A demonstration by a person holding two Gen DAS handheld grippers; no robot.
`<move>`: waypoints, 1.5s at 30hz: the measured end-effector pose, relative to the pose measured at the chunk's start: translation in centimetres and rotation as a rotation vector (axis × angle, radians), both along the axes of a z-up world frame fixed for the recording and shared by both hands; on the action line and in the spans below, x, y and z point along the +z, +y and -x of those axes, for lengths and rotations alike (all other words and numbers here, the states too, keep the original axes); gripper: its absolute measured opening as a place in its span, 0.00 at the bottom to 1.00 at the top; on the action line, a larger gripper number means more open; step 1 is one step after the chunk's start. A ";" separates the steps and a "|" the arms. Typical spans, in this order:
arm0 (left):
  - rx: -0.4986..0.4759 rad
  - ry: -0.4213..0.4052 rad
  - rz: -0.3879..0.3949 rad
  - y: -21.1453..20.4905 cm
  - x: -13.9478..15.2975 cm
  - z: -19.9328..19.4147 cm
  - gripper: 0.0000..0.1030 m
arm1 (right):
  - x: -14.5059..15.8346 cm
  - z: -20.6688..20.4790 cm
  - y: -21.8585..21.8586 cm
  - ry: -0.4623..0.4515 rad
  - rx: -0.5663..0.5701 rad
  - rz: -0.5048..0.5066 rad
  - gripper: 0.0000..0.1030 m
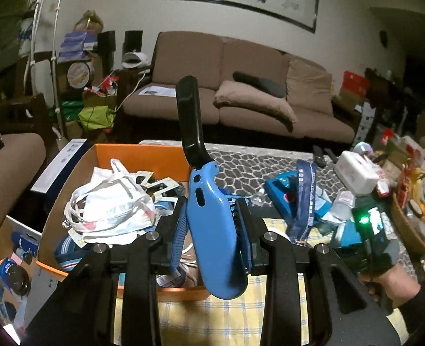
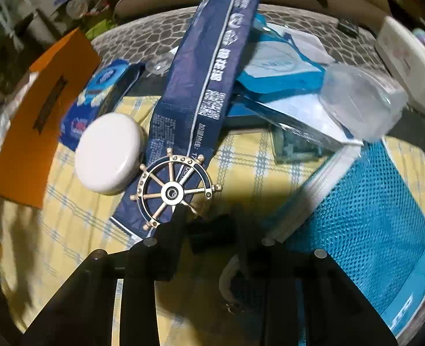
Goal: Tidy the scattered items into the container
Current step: 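Lift the brush with the left tool while the right tool grasps the small blue clip, then carry the brush in the left tool and clip in the right tool over the orange box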
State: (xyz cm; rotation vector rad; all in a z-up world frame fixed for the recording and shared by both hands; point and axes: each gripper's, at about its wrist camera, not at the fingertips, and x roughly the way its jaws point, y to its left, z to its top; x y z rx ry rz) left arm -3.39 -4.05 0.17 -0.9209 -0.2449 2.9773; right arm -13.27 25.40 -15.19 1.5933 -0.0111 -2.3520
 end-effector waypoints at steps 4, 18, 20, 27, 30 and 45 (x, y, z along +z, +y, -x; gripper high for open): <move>0.014 -0.017 -0.016 -0.6 -0.1 0.1 0.29 | 2.7 -0.8 0.2 0.062 -0.050 0.047 0.31; 0.031 0.013 -0.045 -2.0 1.4 -1.1 0.29 | 11.8 -6.4 -3.7 0.277 -0.048 0.189 0.31; 0.040 0.015 -0.041 -2.2 1.5 -1.0 0.29 | 12.2 -6.7 -4.2 0.276 -0.039 0.197 0.31; 0.062 0.016 -0.055 -3.2 1.8 -0.9 0.29 | 14.1 -8.6 -5.6 0.315 -0.021 0.188 0.31; 0.077 0.014 -0.068 -3.6 1.9 -0.9 0.29 | 14.6 -9.3 -5.6 0.324 -0.020 0.178 0.31; 0.123 0.019 -0.148 -6.8 4.0 -1.0 0.29 | 17.2 -8.9 -8.6 0.353 -0.014 0.130 0.31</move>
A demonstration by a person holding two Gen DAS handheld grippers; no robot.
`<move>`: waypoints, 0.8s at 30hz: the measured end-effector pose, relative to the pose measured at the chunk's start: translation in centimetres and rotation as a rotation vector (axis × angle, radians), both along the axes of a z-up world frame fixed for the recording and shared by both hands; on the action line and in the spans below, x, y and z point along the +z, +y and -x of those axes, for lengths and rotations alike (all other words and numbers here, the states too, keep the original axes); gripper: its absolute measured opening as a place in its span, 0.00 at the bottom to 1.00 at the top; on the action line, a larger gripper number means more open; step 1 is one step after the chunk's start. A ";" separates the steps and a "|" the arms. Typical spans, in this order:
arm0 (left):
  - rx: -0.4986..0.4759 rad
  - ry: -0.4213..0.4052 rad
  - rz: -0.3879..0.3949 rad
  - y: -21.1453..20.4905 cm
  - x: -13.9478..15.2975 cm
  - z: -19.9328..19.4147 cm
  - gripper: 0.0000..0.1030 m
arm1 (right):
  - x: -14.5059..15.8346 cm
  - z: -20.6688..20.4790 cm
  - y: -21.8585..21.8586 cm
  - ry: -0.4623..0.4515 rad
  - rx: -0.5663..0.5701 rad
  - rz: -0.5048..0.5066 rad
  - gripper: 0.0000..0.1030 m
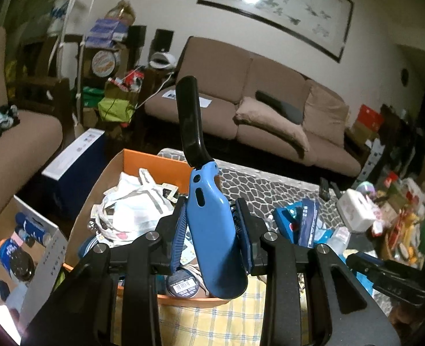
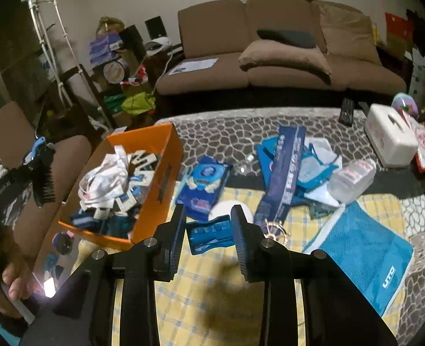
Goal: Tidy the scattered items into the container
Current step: 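Carry the brush in the left tool and clip in the right tool over the orange box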
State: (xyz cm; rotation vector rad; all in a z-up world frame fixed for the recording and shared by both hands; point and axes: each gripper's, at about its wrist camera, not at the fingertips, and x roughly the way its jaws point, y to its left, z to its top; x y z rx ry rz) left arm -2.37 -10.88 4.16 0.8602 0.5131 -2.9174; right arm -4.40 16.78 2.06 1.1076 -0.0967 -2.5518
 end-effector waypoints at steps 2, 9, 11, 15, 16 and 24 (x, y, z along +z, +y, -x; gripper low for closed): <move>0.015 -0.026 -0.008 -0.8 -0.3 0.4 0.29 | 0.6 0.0 -0.9 0.009 0.009 -0.012 0.31; 0.036 -0.093 -0.106 -3.5 -1.2 0.6 0.29 | 1.9 -0.3 -4.3 0.035 0.049 -0.073 0.31; 0.037 -0.086 -0.117 -3.8 -0.9 0.4 0.29 | 1.9 -0.3 -5.0 0.029 0.062 -0.076 0.31; 0.043 -0.079 -0.129 -4.5 -0.6 0.1 0.29 | 2.3 0.0 -6.4 0.032 0.076 -0.082 0.31; 0.045 -0.079 -0.130 -4.6 -0.6 0.1 0.29 | 2.5 0.2 -6.7 0.034 0.076 -0.076 0.31; 0.098 -0.106 -0.155 -6.9 -0.9 0.6 0.29 | 3.3 1.3 -9.5 0.051 0.116 -0.049 0.31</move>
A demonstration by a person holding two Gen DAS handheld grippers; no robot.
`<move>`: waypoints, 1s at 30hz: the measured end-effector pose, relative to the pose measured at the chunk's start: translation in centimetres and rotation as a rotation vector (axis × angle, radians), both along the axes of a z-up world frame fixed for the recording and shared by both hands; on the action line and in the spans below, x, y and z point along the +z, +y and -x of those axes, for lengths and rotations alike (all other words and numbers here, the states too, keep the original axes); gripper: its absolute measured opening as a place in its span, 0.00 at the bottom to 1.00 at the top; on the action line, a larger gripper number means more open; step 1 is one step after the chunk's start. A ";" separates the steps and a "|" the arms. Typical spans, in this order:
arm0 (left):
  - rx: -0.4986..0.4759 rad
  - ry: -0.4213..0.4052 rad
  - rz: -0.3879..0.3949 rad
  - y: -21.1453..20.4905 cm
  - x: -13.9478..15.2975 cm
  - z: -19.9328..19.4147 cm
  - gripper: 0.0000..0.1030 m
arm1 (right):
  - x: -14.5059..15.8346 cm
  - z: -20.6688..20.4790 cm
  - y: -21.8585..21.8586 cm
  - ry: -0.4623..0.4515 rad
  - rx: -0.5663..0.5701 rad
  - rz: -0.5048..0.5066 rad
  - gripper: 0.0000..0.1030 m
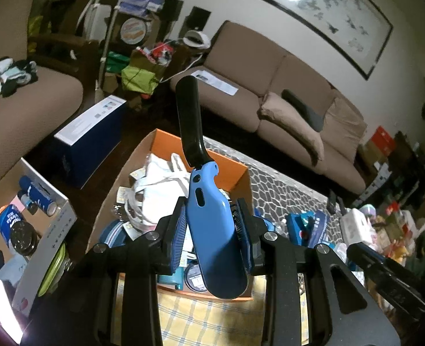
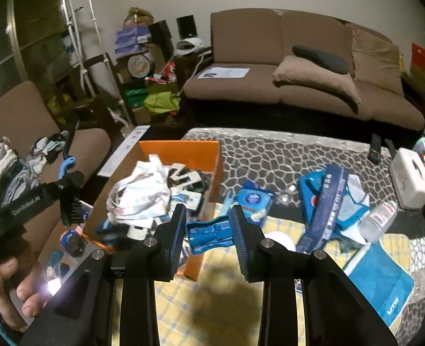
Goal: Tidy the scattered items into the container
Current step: 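Carry the brush in the left tool and clip in the right tool over the orange box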
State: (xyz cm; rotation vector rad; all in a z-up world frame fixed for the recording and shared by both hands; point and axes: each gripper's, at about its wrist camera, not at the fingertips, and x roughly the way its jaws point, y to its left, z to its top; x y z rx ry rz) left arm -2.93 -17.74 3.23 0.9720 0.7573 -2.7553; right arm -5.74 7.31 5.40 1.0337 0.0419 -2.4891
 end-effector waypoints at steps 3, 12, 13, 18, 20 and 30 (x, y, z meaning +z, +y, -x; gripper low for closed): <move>0.028 -0.013 -0.019 -1.2 -0.3 0.2 0.29 | -0.2 0.4 -1.0 -0.003 0.016 0.000 0.31; 0.080 -0.049 -0.062 -4.1 -1.0 0.6 0.29 | -1.4 1.8 -3.5 -0.020 0.060 0.032 0.31; 0.082 -0.051 -0.063 -4.3 -1.1 0.6 0.29 | -1.6 1.9 -3.7 -0.024 0.064 0.037 0.31; 0.053 -0.102 -0.114 -6.4 -2.0 1.3 0.29 | -3.5 2.8 -5.1 -0.053 0.092 0.058 0.31; 0.041 -0.137 -0.160 -7.8 -2.8 1.8 0.29 | -4.7 3.1 -5.5 -0.074 0.103 0.057 0.31; -0.050 -0.270 -0.254 -10.6 -6.2 4.8 0.29 | -10.3 6.8 -7.1 -0.246 0.090 0.165 0.31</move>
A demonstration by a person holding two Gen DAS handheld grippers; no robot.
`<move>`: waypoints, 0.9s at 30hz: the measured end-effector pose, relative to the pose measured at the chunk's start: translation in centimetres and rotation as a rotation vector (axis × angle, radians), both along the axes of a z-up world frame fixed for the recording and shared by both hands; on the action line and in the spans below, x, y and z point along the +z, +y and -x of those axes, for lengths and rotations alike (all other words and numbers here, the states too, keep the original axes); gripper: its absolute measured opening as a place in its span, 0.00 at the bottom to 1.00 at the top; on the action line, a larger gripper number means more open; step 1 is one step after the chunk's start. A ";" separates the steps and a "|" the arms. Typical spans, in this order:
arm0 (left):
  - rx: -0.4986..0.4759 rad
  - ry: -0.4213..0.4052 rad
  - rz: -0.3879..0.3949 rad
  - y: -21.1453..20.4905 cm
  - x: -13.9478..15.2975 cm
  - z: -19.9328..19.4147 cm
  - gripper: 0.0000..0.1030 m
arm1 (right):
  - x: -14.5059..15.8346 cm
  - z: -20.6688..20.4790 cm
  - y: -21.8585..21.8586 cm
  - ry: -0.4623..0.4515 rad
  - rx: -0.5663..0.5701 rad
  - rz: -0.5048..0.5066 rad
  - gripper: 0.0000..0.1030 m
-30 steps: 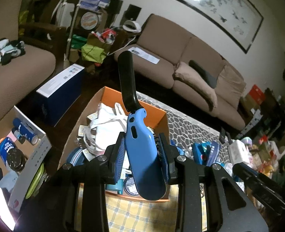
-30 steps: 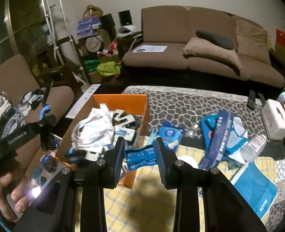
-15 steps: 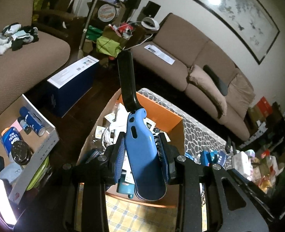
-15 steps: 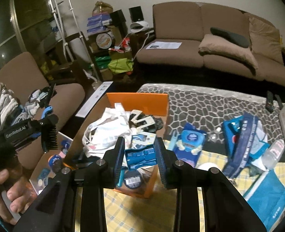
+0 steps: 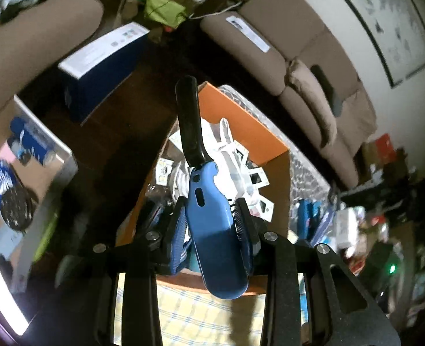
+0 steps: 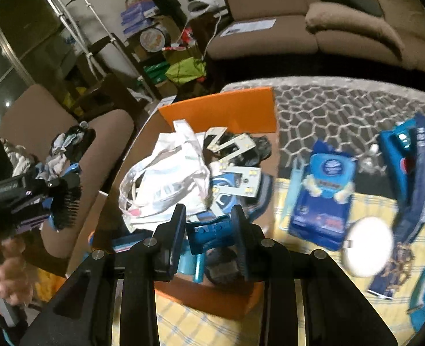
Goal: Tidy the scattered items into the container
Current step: 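Carry the brush in the left tool and clip in the right tool over the orange box, then open the left tool over the box while the right tool releases the clip inside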
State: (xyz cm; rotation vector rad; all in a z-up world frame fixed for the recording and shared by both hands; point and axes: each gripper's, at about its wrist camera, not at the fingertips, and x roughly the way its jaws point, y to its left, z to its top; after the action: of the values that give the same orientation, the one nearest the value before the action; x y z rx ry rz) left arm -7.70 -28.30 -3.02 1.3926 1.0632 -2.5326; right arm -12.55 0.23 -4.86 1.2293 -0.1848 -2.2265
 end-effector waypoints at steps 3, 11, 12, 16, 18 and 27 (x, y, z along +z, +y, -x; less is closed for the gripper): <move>-0.090 0.029 0.122 3.1 0.9 0.8 0.29 | -0.9 0.7 -1.0 -0.027 0.009 0.005 0.31; -0.135 0.012 0.244 6.7 1.2 2.0 0.29 | -2.0 1.5 -2.2 -0.036 0.019 0.024 0.31; -0.135 0.005 0.247 6.8 1.1 2.2 0.29 | -2.0 1.5 -2.4 -0.033 0.019 0.019 0.31; -0.136 -0.005 0.259 6.6 0.7 2.4 0.29 | -1.9 1.6 -2.6 -0.031 0.024 0.015 0.32; -0.136 -0.010 0.271 6.7 0.6 2.4 0.29 | -1.7 1.5 -2.6 -0.028 0.021 0.014 0.33; -0.185 -0.017 0.277 7.7 0.4 2.6 0.28 | -0.9 1.6 -1.2 -0.044 0.011 0.017 0.34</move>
State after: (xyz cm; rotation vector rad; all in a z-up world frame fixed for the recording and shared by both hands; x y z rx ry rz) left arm -10.34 -20.63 -2.60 1.4893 0.5742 -2.6595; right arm -14.12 -0.95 -5.72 1.2672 -0.2135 -2.1856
